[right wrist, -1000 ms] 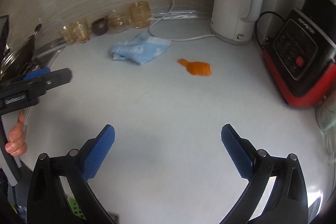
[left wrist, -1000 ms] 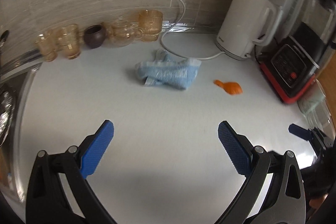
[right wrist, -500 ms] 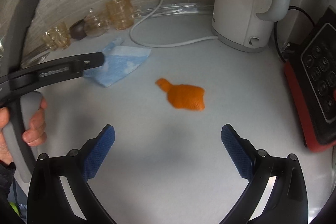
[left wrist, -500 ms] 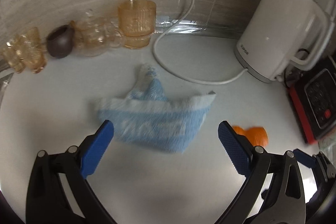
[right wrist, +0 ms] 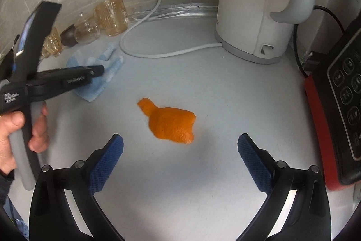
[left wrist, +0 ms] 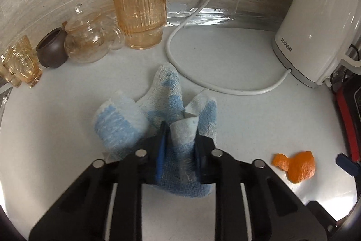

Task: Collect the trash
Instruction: 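Grasp the blue-white towel with the left gripper while the right gripper grasps the orange peel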

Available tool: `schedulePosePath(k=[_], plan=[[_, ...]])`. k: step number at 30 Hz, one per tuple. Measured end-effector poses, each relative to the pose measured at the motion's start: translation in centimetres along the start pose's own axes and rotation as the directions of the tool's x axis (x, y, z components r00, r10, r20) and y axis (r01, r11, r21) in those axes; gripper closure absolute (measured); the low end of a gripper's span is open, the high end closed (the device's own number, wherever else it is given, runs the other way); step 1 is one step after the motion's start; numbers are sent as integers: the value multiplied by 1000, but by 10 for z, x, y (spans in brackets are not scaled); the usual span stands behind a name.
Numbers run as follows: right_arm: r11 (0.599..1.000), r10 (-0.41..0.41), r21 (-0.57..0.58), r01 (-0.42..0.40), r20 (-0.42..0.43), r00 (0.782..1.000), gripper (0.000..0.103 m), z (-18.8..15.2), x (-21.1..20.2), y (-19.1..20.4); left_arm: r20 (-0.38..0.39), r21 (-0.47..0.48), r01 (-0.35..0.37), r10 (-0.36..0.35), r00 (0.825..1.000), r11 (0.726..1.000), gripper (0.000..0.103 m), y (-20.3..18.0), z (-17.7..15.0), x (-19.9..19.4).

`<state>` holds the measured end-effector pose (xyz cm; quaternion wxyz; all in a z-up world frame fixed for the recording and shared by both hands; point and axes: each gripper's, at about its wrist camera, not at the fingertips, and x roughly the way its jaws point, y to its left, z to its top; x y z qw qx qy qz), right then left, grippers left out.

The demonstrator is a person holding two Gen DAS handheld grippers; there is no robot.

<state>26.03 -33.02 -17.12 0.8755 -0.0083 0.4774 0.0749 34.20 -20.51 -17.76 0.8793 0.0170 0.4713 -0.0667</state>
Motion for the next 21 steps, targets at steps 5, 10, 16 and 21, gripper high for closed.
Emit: schedulePosePath(k=[5, 10, 16, 21], plan=[[1000, -24, -17, 23, -17, 1000, 2, 8, 19, 3, -1, -14, 13, -13, 1000, 1000, 89, 7, -6, -16], [997, -75, -24, 74, -31, 997, 18, 13, 35, 5, 21, -49, 36, -35, 999, 998, 89, 24, -19, -50], [997, -74, 1, 74, -45, 996, 77, 16, 30, 6, 50, -71, 55, -52, 997, 996, 89, 49, -52, -96], [998, -51, 25, 53, -59, 997, 85, 9, 17, 11, 50, -68, 60, -57, 997, 996, 89, 67, -84, -129]])
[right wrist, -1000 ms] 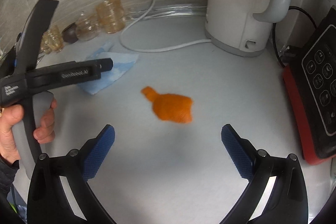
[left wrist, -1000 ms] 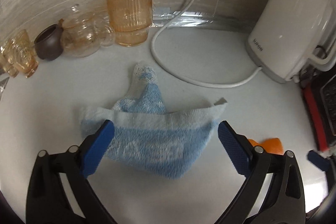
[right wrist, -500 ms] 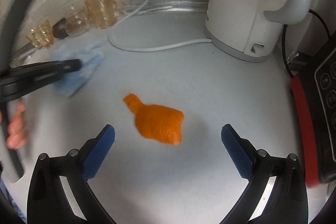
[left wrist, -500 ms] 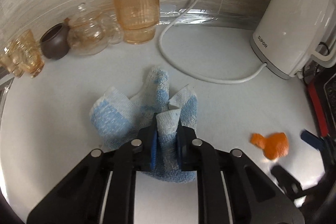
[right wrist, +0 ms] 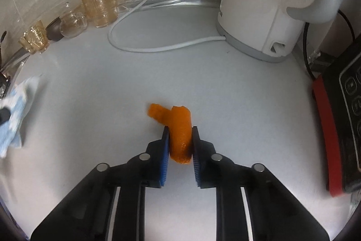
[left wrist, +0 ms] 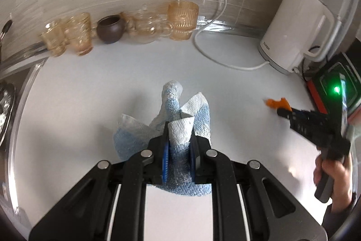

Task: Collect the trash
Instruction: 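Grasp the blue-white towel with the left gripper while the right gripper grasps the orange peel, then carry the towel and peel to the basket and open both grippers over it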

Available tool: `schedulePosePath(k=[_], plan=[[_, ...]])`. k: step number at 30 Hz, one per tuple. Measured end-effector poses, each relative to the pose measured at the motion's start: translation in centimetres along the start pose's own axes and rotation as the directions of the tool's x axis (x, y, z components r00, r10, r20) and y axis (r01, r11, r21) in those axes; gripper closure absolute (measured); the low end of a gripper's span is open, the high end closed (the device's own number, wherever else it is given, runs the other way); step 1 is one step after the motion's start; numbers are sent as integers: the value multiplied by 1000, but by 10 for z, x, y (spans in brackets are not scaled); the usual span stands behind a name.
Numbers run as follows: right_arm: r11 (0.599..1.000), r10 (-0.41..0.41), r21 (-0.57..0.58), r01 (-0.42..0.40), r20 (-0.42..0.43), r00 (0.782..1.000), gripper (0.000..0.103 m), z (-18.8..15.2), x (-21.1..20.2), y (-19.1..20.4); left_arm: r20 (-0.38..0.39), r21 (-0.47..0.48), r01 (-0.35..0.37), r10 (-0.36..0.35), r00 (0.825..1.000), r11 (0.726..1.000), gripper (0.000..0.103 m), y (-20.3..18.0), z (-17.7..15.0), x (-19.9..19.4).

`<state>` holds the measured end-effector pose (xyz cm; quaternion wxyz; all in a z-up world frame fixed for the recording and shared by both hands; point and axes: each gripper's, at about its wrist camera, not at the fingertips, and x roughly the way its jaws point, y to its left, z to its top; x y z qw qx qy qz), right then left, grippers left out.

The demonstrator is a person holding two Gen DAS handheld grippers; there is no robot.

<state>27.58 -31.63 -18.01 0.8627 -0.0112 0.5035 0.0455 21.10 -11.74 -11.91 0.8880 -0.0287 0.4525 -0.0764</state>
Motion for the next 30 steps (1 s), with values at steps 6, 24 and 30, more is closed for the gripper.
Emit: schedulePosePath(k=[6, 24, 30], plan=[[1000, -1, -5, 2, 58, 998, 86, -35, -72, 26, 8, 47, 45, -46, 999, 998, 89, 14, -41, -57], [995, 77, 54, -78, 20, 997, 84, -288, -250, 194, -236, 246, 289, -232, 944, 925, 89, 57, -265, -175], [992, 60, 110, -61, 13, 998, 84, -334, -269, 215, -296, 295, 330, -242, 924, 897, 66, 64, -315, -168]])
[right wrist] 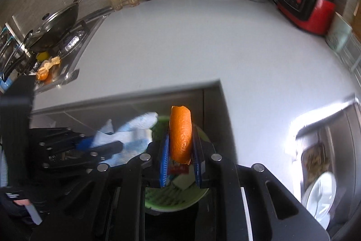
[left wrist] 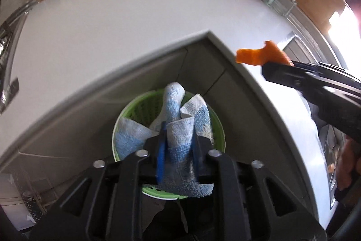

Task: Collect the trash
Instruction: 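Carry the towel and peel to the basket and open both grippers over it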

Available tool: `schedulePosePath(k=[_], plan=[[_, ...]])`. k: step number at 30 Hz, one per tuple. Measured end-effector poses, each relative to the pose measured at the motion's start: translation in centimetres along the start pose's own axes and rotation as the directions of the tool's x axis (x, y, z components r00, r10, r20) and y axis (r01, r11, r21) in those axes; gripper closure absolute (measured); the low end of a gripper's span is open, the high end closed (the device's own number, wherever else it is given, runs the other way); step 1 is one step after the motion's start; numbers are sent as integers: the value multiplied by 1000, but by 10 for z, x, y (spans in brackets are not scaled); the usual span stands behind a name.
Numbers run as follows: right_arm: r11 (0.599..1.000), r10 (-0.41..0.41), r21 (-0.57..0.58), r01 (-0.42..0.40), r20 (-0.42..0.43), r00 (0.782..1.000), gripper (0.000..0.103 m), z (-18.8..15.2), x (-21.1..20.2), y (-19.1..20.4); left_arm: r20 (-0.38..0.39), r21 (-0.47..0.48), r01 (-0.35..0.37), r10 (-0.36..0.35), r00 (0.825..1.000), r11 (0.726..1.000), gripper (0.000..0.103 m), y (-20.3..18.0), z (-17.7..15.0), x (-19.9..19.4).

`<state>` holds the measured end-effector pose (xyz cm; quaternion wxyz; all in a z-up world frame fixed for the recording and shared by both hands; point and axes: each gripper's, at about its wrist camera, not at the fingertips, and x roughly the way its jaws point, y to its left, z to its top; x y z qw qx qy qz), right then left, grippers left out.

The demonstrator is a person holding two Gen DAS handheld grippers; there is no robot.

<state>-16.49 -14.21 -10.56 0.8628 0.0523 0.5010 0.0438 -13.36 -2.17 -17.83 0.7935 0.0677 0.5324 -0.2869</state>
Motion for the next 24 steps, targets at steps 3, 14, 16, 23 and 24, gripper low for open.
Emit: schedulePosePath(k=[3, 14, 16, 23, 24], plan=[[1000, -1, 14, 1, -4, 1000, 84, -13, -1, 5, 4, -11, -5, 5, 1000, 1000, 40, 1, -12, 2], [1000, 6, 4, -6, -34, 999, 82, -37, 18, 23, 162, -46, -133, 138, 977, 990, 21, 20, -20, -60], [1000, 7, -7, -7, -54, 999, 82, -38, 30, 26, 171, -54, -153, 160, 972, 987, 20, 23, -22, -67], [998, -54, -43, 48, -151, 987, 27, -49, 79, 33, 194, -69, -191, 201, 960, 979, 14, 30, -26, -83], [998, -56, -40, 50, -160, 986, 27, -50, 81, 33, 192, -70, -196, 206, 960, 978, 14, 32, -27, -84]])
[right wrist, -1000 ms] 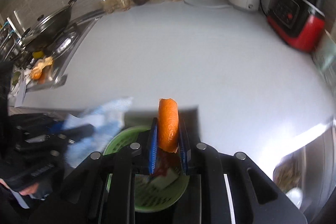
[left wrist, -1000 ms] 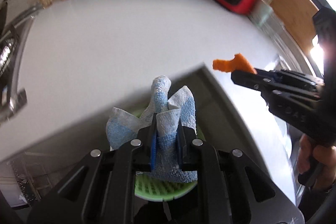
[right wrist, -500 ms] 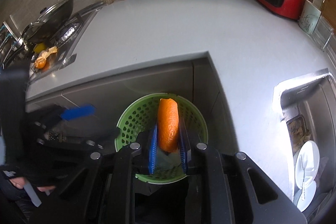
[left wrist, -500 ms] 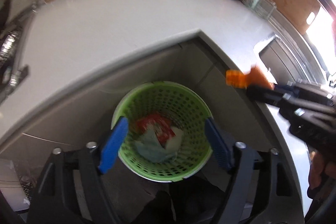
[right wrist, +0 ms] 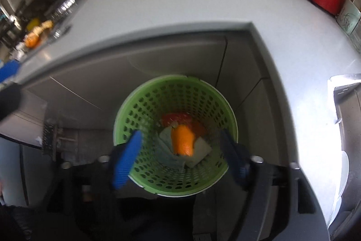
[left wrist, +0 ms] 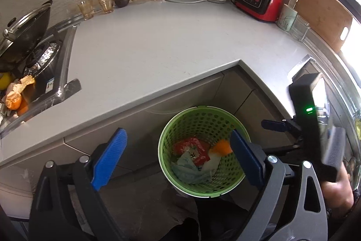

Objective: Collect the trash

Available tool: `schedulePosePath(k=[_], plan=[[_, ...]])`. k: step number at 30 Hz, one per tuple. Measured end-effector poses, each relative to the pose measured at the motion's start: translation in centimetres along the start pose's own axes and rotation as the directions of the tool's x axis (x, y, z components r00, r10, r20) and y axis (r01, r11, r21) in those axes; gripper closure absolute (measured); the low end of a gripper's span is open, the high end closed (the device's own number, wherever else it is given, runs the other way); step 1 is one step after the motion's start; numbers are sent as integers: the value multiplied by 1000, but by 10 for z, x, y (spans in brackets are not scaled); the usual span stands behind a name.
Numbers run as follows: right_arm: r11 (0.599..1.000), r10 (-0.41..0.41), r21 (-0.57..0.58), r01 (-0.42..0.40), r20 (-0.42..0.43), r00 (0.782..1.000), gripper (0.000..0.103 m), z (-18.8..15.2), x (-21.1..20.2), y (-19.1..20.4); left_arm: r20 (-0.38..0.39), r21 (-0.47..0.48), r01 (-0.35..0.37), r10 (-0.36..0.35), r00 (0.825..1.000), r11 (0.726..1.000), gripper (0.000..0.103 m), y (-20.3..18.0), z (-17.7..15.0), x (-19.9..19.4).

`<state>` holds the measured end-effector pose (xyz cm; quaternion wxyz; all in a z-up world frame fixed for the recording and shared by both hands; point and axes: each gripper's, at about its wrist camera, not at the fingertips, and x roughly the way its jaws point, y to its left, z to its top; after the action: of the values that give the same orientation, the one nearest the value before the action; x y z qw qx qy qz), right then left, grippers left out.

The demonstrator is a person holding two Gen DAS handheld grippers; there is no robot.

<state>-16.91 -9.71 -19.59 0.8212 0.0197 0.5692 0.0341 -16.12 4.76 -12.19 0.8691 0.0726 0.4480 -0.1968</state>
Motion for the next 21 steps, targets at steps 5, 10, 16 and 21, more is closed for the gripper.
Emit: schedulePosePath(k=[5, 10, 16, 21], plan=[[999, 6, 39, -7, 6, 1000, 12, 4, -11, -3, -5, -8, -19, 19, 1000, 1000, 14, 2, 5, -1], [999, -42, 38, 38, 110, 993, 2, 32, -64, -6, 37, -20, -11, 12, 999, 1000, 13, 0, 27, -13], [998, -68, 31, 63, 218, 974, 2, 78, -120, -10, 108, -26, -19, 21, 994, 999, 13, -5, 73, -33], [997, -82, 26, 78, 295, 952, 2, 114, -154, -17, 187, -59, -40, 51, 981, 997, 8, -2, 113, -53]])
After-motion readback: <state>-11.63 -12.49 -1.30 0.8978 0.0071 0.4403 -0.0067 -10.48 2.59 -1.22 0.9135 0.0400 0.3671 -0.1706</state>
